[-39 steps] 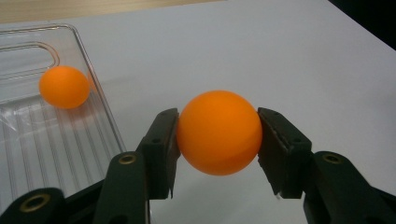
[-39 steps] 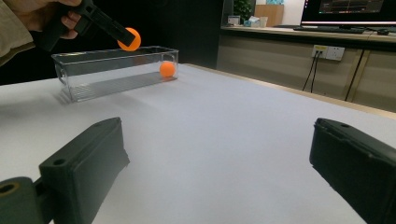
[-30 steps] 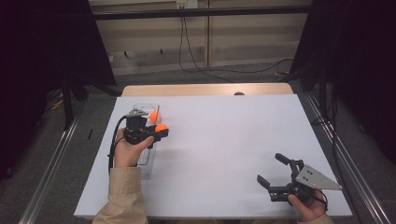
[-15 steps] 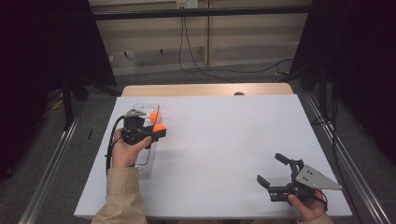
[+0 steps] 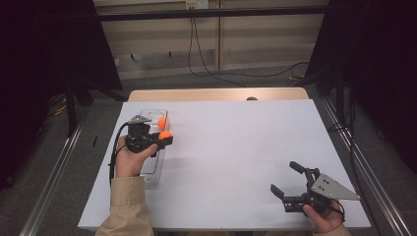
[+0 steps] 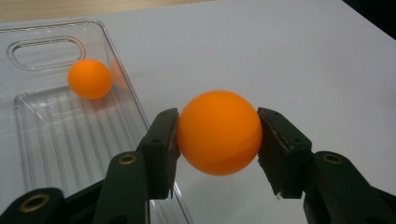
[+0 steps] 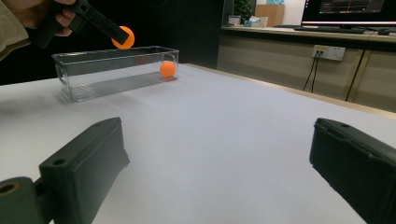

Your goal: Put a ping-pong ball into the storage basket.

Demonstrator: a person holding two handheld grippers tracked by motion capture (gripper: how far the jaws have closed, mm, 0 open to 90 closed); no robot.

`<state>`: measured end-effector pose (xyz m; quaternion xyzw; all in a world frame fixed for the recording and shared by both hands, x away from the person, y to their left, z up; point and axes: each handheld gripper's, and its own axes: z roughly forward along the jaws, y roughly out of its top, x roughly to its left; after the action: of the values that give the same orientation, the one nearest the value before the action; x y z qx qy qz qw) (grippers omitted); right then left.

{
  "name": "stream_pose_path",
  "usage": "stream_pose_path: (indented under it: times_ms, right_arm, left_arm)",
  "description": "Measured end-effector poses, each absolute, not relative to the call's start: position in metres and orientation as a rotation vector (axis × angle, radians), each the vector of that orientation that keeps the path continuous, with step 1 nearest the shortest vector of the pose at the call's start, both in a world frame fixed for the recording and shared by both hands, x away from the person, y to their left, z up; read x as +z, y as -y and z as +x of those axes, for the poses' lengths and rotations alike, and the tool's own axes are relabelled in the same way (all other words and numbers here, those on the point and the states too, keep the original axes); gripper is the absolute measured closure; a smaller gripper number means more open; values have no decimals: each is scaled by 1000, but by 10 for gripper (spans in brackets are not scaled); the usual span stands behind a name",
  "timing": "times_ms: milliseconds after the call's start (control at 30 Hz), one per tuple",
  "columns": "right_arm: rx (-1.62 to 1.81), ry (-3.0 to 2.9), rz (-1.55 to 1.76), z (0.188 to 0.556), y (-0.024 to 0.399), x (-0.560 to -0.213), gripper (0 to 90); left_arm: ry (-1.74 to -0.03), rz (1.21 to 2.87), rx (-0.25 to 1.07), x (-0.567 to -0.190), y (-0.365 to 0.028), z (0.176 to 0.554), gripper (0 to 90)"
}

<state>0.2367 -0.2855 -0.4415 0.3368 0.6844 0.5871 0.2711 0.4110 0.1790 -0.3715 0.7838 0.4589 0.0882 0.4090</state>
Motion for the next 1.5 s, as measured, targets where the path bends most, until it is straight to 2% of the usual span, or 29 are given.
stream_pose_path:
  times_ms: [1500]
  right_arm:
    - [1585, -1844, 904, 238, 284, -442, 28]
  left_arm:
    - [-1215, 1941, 266, -371, -201, 407, 507]
